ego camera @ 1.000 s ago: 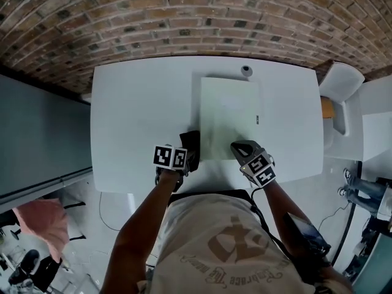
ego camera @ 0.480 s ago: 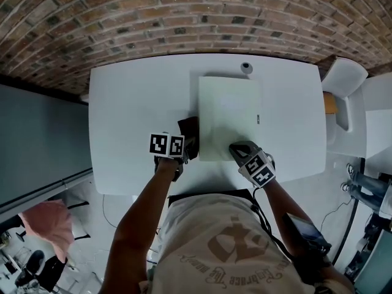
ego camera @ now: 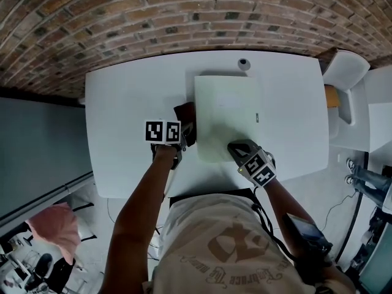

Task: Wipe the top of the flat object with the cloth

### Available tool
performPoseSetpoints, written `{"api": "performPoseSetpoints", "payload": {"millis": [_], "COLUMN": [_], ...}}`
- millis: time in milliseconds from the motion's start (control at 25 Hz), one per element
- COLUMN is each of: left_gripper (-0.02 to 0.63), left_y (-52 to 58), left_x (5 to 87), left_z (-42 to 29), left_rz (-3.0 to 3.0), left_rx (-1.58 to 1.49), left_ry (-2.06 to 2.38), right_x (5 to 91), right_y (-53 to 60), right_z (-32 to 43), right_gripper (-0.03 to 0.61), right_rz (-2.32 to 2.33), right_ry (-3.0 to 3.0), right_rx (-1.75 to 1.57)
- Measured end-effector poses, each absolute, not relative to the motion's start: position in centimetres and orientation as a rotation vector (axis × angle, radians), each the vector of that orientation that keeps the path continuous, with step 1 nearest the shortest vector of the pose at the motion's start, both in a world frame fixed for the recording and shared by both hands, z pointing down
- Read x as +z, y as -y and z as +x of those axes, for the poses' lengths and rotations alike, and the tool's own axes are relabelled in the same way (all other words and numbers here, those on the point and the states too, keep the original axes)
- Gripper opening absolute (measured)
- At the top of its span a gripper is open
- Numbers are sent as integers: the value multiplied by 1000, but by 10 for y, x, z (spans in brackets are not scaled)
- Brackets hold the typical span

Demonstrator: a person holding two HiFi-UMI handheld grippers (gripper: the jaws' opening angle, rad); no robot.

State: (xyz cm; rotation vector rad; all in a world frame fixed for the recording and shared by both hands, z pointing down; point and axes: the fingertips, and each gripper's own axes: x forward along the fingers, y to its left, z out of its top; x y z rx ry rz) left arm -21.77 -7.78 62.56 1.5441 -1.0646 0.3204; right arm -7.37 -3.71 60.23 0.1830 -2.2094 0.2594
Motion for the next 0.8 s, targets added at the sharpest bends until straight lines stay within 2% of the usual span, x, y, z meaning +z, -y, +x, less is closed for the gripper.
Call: {"api": "performPoseSetpoints", "payload": {"millis": [800], "left_gripper": [71], "left_y": [167], "left_x": [627], "left_z": [-251], "left_rz": [1564], "left_rx": [379], "left_ry": [1133], "right_x": [595], "right_y": [64], "right_z": [-67], "right_gripper": [8], "right_rz": [229], "right_ry": [2268], "right_rx": [305]}}
